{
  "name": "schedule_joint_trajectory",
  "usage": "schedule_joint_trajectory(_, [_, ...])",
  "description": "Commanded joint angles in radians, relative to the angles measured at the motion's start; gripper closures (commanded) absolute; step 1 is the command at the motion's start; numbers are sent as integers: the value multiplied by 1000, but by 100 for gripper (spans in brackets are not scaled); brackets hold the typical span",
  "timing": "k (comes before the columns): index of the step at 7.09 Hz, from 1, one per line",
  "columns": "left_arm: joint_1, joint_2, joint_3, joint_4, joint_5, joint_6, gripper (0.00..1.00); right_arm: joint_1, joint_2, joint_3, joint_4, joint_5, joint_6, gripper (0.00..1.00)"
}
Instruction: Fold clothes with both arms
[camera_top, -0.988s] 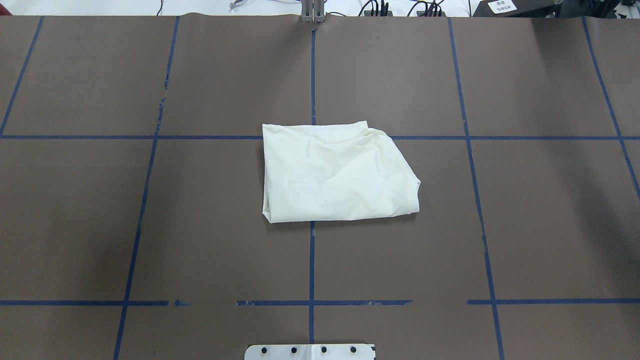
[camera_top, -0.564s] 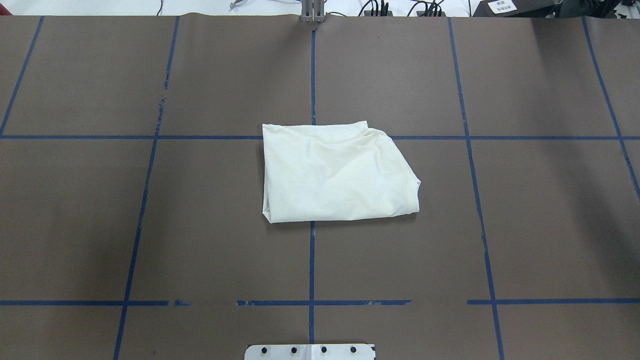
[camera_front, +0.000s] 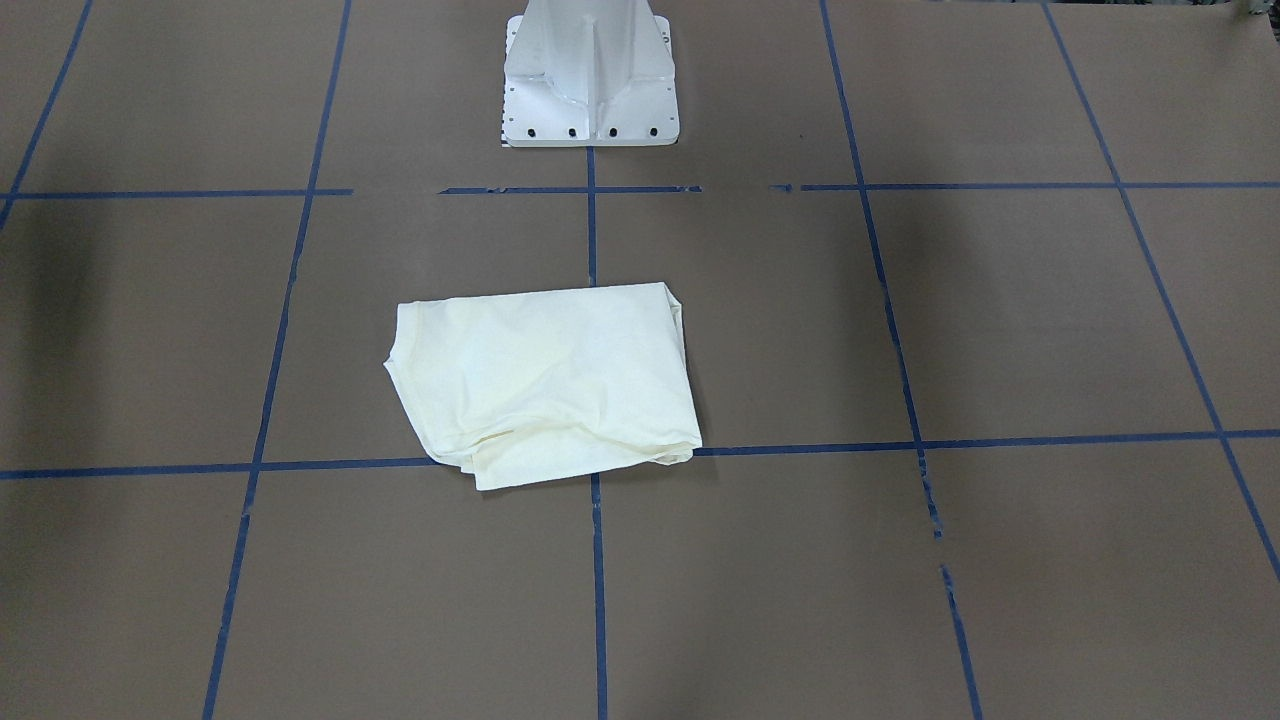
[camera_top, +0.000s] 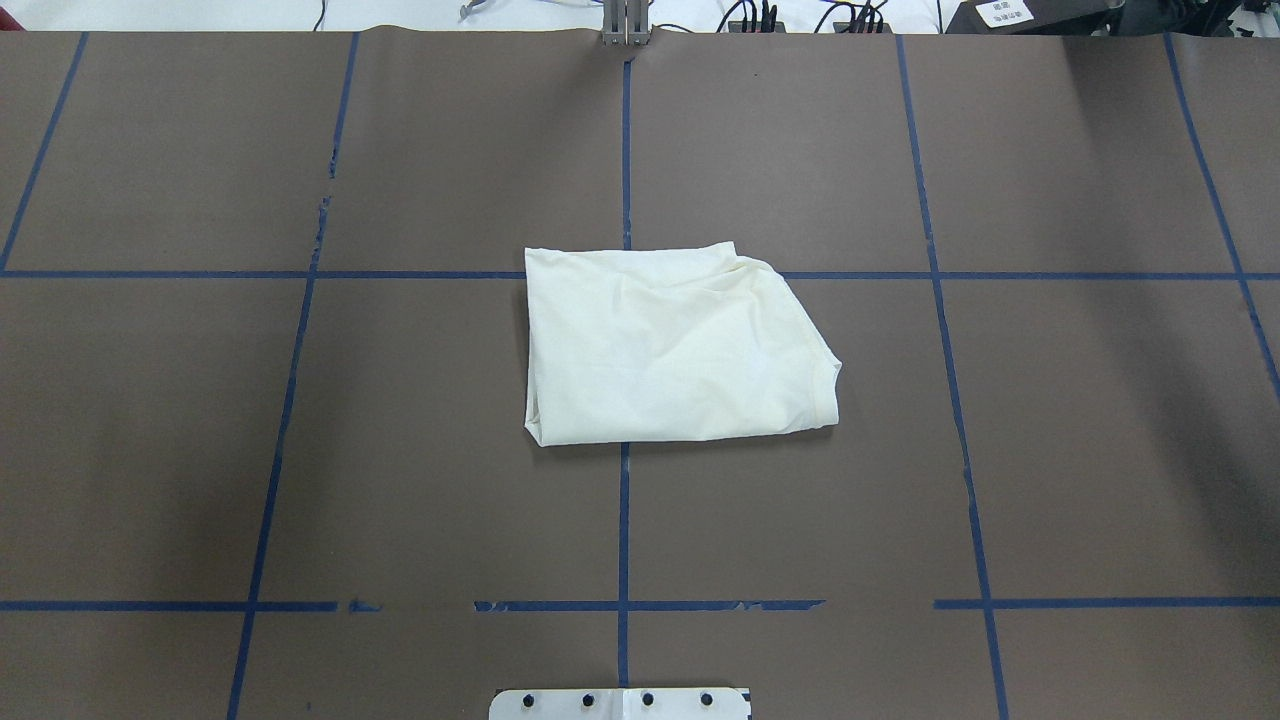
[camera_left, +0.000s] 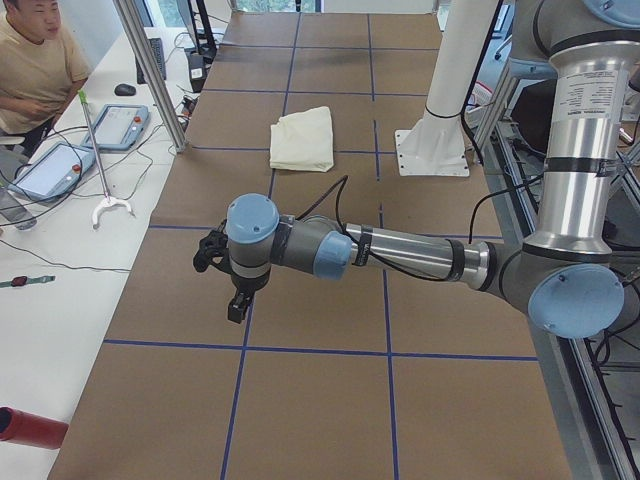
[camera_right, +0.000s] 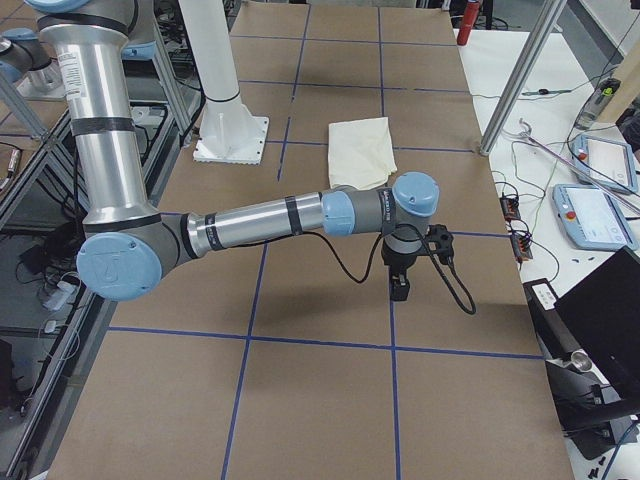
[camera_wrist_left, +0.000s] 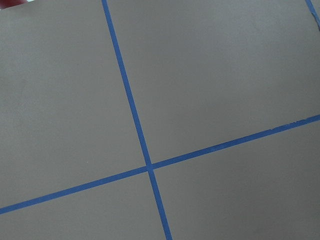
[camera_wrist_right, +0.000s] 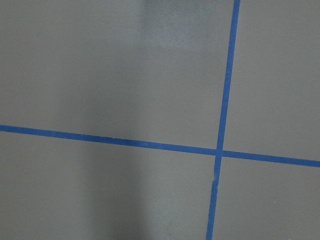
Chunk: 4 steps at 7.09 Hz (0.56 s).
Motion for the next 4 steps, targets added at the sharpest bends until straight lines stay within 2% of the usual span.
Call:
schedule_joint_trajectory(1, [0,11,7,2,4,-1,0,0,-1,0,-1,0,3,0])
schedule_joint_trajectory(4, [-3,11,5,13,4,-7,0,0,-3,3,-1,0,3,0])
